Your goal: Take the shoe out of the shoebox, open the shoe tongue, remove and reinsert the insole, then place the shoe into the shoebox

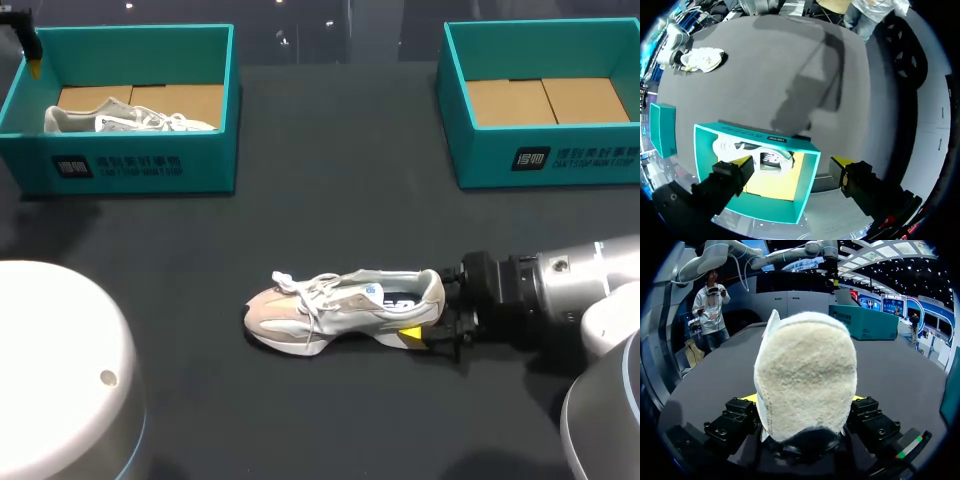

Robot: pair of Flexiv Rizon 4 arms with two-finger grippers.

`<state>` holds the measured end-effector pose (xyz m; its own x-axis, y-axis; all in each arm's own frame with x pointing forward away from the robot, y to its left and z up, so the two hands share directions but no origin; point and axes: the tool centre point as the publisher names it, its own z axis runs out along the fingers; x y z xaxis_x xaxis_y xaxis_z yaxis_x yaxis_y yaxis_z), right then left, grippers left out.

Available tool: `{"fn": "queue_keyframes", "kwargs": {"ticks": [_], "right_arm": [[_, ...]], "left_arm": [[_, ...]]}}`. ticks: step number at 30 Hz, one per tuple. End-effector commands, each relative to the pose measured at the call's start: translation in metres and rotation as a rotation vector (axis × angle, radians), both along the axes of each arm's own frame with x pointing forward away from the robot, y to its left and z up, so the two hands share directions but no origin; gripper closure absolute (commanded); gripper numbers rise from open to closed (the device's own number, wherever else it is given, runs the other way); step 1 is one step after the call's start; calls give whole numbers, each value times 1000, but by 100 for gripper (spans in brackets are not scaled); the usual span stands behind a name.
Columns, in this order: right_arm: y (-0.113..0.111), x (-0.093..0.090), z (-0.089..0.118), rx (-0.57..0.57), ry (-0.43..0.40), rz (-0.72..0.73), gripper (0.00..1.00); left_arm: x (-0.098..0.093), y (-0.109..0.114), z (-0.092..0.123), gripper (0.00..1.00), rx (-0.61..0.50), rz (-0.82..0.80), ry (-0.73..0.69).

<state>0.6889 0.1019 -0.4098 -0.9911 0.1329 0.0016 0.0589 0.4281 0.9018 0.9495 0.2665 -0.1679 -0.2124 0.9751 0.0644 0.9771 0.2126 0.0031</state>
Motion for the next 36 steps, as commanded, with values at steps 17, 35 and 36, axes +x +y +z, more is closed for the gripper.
{"fn": "queue_keyframes", "kwargs": {"ticks": [17, 35, 36], "right_arm": [[1, 1, -3, -5, 1, 1, 100], [1, 1, -3, -5, 1, 1, 100], [1, 1, -3, -5, 1, 1, 100]], "left_arm": [[-45, -37, -11, 0, 10, 390, 153], [-86, -57, -21, 0, 37, 576, 60], [-92, -61, -23, 0, 39, 611, 48]]}}
